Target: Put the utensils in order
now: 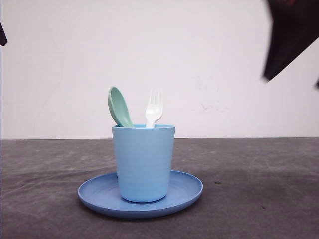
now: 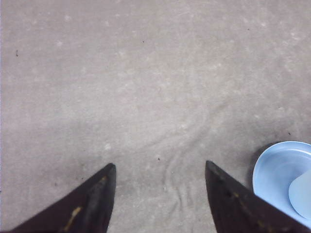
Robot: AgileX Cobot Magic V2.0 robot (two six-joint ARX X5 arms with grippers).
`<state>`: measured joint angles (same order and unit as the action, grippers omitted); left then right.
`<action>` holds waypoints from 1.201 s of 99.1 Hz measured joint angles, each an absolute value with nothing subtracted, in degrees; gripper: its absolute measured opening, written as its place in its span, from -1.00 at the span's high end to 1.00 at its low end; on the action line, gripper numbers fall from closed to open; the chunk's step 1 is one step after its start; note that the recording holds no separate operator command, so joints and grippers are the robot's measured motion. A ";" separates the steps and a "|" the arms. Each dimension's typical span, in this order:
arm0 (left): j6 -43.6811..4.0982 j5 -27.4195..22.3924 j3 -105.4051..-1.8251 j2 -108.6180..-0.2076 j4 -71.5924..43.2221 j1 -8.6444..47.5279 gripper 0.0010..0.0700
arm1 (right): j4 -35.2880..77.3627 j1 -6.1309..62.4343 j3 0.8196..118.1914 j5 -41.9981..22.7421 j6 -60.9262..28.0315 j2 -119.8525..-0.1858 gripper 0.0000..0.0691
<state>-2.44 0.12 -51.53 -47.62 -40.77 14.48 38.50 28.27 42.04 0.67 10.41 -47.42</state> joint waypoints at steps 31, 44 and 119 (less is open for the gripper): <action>-2.55 0.12 -51.53 -47.62 -41.52 14.48 0.01 | 47.22 11.88 44.31 5.82 7.27 -46.44 -0.97; -2.66 0.12 -51.53 -47.62 -41.50 14.48 0.01 | 47.20 11.14 44.31 5.82 6.70 -46.41 -0.97; -4.08 0.12 -51.53 -47.62 -42.06 14.48 0.94 | 45.58 11.14 44.31 4.47 6.44 -46.41 0.93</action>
